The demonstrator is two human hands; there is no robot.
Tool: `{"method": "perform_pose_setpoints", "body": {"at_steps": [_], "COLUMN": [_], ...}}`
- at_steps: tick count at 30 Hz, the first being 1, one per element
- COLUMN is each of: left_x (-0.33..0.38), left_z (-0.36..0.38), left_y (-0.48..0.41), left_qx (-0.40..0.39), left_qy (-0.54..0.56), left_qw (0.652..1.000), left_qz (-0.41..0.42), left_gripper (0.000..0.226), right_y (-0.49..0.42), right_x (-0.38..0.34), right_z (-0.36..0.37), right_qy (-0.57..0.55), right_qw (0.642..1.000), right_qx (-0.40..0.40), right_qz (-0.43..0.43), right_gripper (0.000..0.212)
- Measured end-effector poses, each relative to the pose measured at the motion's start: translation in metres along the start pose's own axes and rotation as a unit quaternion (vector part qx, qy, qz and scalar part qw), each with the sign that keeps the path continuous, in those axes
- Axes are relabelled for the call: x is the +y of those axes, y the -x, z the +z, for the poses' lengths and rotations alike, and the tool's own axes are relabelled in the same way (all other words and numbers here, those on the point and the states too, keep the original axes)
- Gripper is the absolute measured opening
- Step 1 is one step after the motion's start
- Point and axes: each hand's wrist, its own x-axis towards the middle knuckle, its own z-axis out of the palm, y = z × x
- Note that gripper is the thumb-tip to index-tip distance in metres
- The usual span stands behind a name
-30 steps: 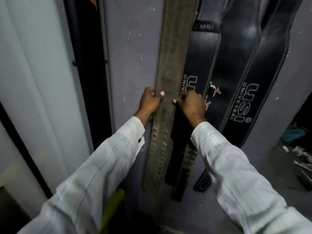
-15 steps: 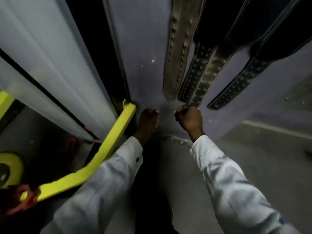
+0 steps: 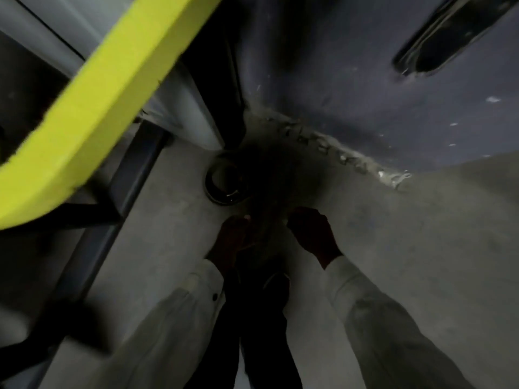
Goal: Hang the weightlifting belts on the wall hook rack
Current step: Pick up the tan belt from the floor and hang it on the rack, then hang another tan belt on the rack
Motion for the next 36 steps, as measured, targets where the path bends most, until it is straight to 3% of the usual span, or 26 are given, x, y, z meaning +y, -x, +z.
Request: {"method": "perform_pose_setpoints", "body": {"at_steps": [4,9,14,16,20,23,25,27,30,32,34,36], "left_x": [-0.043,-0.049,-0.047,-0.046,-0.046,-0.042,-0.033,-0.021,0.006,0.023,0.043,0.067], "left_z": [-0.034,-0.047,-0.058,-0.060,-0.064,-0.067,-0.068,-0.065,-0.057,-0.055,-0.051,-0.044], "left_y": [-0.094,-0.196,-0.269,-0.280,-0.259,-0.227,-0.200,-0.181,-0.137,-0.108,-0.075,-0.037], "left_qx": [0.054,0.134,0.064,0.075,0.115,0.115,0.070,0.029,0.040,0.070,0.068,0.018], "left_qy": [-0.087,-0.311,-0.455,-0.475,-0.428,-0.433,-0.425,-0.416,-0.350,-0.216,-0.044,0.048], "left_qw": [0.995,0.932,0.879,0.866,0.885,0.883,0.892,0.893,0.910,0.941,0.981,0.998], "left_qz": [0.013,0.126,0.127,0.136,0.140,0.139,0.138,0.168,0.219,0.251,0.176,0.023], "left_gripper": [0.038,0.018,0.037,0.036,0.032,0.029,0.034,0.043,0.029,0.026,0.011,0.047], "right_y": [-0.072,-0.161,-0.214,-0.230,-0.242,-0.246,-0.241,-0.231,-0.201,-0.172,-0.130,-0.087], "right_x": [0.018,0.019,0.018,0.023,0.023,0.014,0.001,-0.012,-0.024,-0.027,-0.030,-0.030], "right_z": [0.057,0.114,0.151,0.160,0.160,0.147,0.129,0.111,0.080,0.052,0.017,-0.011], "right_qy": [-0.014,-0.011,-0.094,-0.109,-0.023,0.125,0.197,0.197,0.104,-0.080,-0.232,-0.255], "right_qw": [0.999,0.997,0.994,0.993,0.997,0.971,0.953,0.961,0.982,0.990,0.968,0.962], "right_qx": [-0.031,-0.057,-0.039,-0.024,0.020,0.087,0.069,0.023,-0.010,-0.056,-0.092,-0.094], "right_qz": [-0.020,-0.057,-0.030,-0.029,-0.068,-0.186,-0.219,-0.192,-0.156,-0.105,-0.041,-0.032], "right_gripper": [0.036,0.040,0.034,0.032,0.048,0.063,0.074,0.075,0.057,0.044,0.032,0.051]}}
